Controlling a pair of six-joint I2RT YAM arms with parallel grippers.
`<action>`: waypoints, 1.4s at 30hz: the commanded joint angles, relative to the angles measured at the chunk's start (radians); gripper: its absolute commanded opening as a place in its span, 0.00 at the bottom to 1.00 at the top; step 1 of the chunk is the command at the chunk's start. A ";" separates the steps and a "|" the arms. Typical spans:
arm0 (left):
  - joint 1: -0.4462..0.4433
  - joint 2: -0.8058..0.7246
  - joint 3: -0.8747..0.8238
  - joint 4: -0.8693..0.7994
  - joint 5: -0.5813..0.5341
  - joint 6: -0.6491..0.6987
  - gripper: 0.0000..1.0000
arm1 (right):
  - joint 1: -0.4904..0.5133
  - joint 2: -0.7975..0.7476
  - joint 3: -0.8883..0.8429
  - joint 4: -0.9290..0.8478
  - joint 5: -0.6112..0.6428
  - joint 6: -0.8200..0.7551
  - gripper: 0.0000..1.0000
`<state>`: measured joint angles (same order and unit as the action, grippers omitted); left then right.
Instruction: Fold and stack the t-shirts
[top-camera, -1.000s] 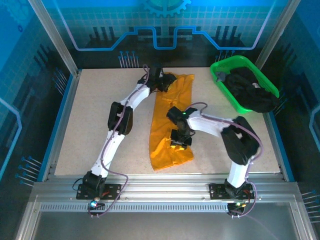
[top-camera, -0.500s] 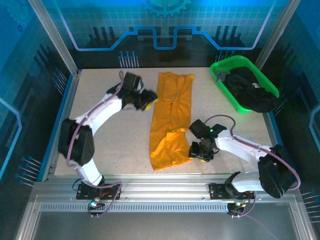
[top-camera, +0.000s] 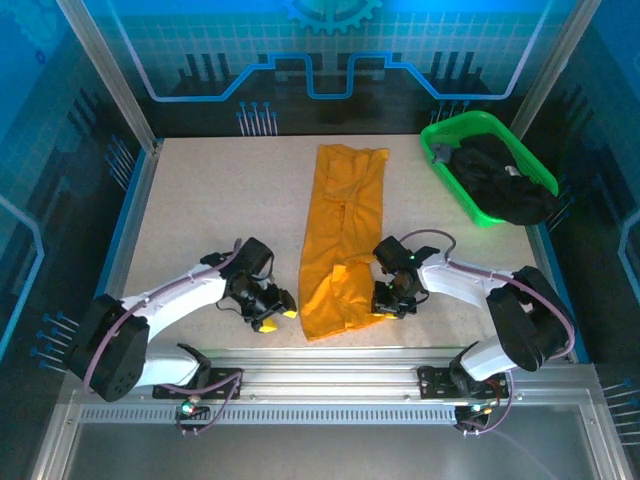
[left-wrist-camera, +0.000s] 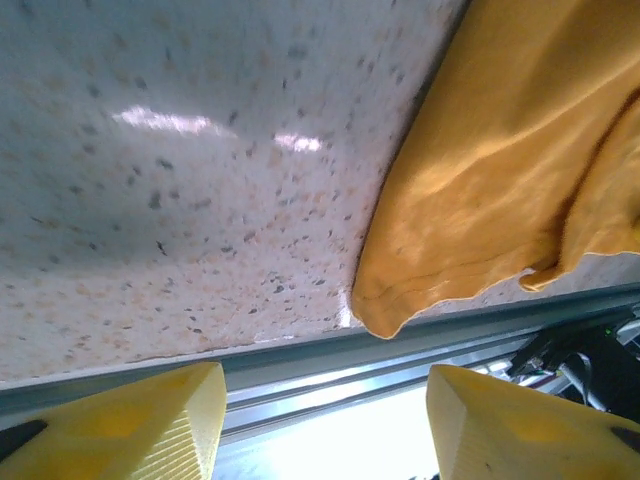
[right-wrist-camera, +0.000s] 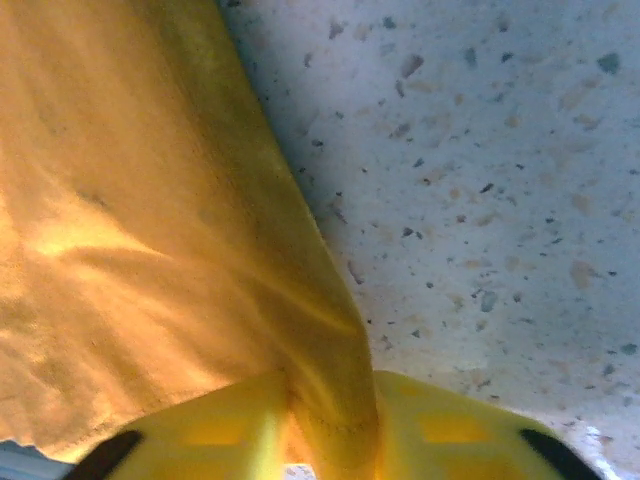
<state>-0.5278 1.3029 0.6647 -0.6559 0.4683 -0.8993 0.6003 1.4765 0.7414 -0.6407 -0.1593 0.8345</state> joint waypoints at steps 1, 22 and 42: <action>-0.068 0.013 -0.031 0.109 0.035 -0.109 0.59 | 0.005 0.003 -0.012 0.026 -0.016 0.021 0.16; -0.208 0.275 0.111 0.151 -0.091 -0.128 0.02 | 0.129 -0.197 -0.102 -0.079 -0.006 0.248 0.00; -0.208 0.142 0.131 -0.087 -0.123 -0.036 0.40 | 0.144 -0.215 -0.127 -0.073 -0.123 0.346 0.00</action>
<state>-0.7296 1.4322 0.7830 -0.6899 0.3443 -0.9611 0.7326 1.2449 0.6029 -0.6834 -0.2672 1.1641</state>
